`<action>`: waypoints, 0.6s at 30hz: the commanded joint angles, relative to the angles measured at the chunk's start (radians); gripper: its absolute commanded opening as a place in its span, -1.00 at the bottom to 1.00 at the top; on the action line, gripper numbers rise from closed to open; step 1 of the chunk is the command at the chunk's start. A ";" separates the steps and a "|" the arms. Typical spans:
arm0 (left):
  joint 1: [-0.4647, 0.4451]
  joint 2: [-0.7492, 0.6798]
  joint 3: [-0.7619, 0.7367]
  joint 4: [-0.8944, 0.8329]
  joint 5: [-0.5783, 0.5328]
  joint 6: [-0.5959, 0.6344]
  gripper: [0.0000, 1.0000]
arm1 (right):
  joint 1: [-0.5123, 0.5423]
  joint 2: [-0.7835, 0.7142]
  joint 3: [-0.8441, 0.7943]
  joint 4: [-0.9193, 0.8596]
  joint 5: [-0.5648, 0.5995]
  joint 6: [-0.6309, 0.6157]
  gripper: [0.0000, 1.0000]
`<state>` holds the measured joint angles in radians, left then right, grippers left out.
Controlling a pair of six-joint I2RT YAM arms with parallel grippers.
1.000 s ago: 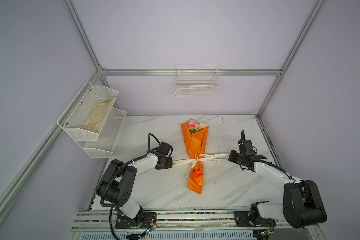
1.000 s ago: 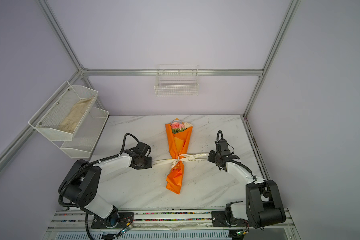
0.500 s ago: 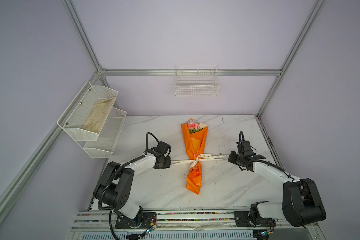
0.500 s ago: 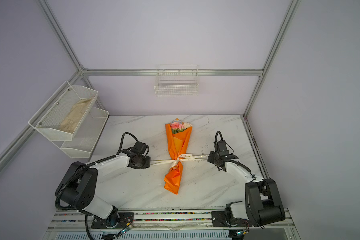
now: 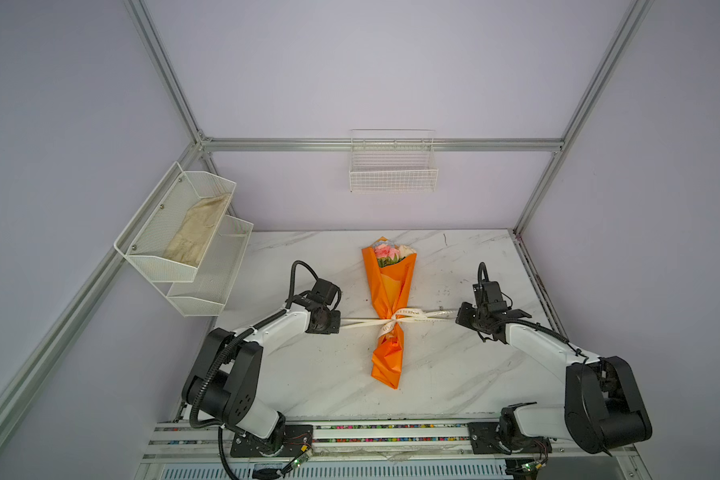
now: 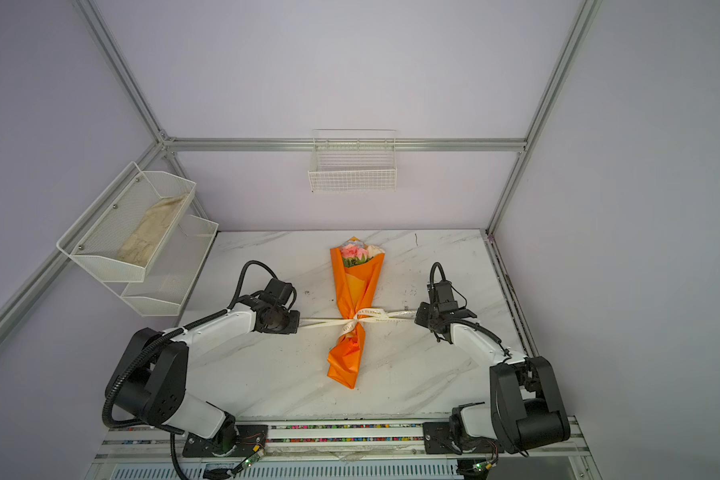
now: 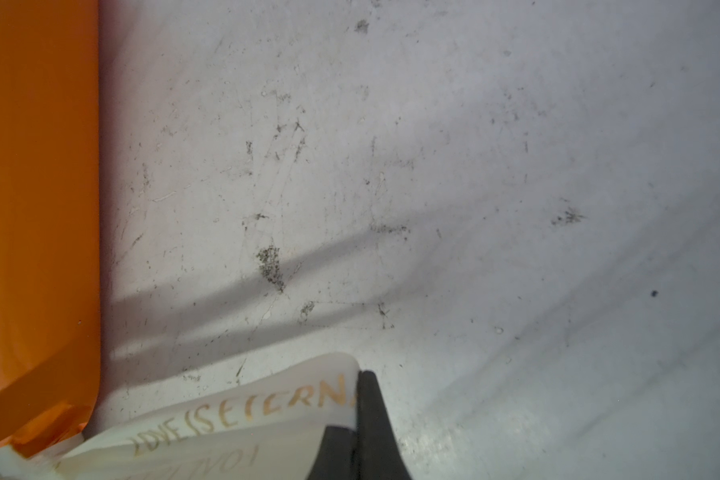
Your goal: Tie the bouquet of fake flowers
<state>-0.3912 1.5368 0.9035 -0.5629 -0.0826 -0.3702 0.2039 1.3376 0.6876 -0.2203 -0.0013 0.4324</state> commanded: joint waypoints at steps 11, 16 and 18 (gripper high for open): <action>0.035 -0.217 0.031 0.113 0.214 -0.031 0.23 | -0.020 -0.191 0.004 0.107 -0.192 0.033 -0.04; 0.007 -0.179 0.025 0.270 0.433 -0.109 0.24 | -0.018 -0.164 -0.004 0.161 -0.337 0.115 0.03; -0.019 -0.133 0.047 0.291 0.490 -0.114 0.24 | -0.017 -0.167 -0.025 0.193 -0.379 0.144 0.04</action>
<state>-0.3798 1.3628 0.9035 -0.3698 0.2459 -0.4416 0.1852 1.1690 0.6838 -0.0818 -0.2832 0.5148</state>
